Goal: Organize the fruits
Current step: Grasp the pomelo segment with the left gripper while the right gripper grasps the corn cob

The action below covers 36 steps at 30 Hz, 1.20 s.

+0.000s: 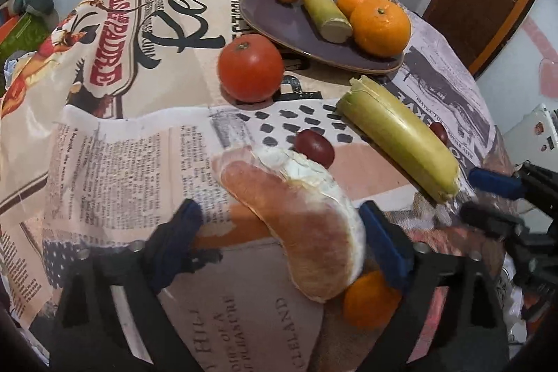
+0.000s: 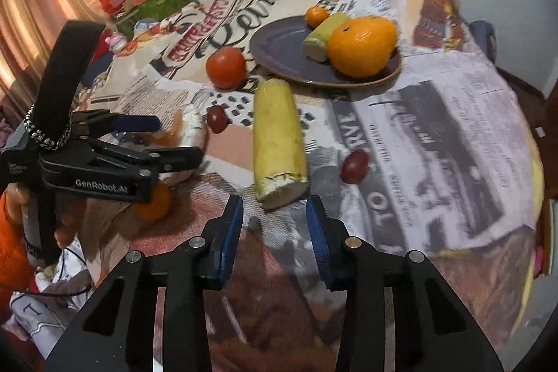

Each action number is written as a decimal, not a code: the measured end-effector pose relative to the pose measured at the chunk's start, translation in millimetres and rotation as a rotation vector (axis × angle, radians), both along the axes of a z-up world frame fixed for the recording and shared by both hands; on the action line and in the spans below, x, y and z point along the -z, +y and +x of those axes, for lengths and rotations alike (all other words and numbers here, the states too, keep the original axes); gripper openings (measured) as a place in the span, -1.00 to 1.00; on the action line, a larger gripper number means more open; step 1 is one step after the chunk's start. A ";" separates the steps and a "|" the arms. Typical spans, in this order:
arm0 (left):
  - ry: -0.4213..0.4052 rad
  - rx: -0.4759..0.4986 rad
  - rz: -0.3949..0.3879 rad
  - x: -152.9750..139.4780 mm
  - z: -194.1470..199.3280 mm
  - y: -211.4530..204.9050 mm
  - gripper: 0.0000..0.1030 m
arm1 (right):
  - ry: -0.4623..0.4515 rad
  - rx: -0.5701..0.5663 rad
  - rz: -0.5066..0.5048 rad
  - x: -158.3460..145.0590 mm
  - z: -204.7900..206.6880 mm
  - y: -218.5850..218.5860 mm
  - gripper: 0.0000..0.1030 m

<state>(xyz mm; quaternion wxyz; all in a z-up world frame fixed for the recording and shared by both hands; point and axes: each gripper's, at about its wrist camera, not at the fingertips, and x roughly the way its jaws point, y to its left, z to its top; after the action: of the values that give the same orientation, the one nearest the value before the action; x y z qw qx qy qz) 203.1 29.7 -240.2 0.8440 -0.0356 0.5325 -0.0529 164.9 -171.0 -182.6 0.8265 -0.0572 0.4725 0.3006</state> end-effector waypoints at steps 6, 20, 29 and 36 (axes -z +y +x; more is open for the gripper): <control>0.004 -0.023 -0.011 -7.7 -11.9 28.6 0.21 | -0.033 0.020 0.024 -11.7 6.9 0.1 -0.31; 0.030 -0.028 -0.037 -2.0 9.4 39.3 0.21 | 0.002 -0.028 0.010 2.0 43.9 35.3 -0.27; 0.003 -0.040 -0.073 2.7 25.6 42.7 0.15 | 0.046 -0.067 -0.011 18.1 65.6 52.3 -0.23; -0.013 -0.067 -0.053 4.3 29.6 39.3 -0.02 | 0.073 -0.065 -0.029 27.1 76.1 62.5 -0.26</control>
<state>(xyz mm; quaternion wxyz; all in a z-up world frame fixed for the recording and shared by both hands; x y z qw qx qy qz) 232.8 69.0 -244.5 0.8476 -0.0752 0.5238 -0.0391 241.0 -108.5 -209.7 0.7975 -0.0734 0.5048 0.3221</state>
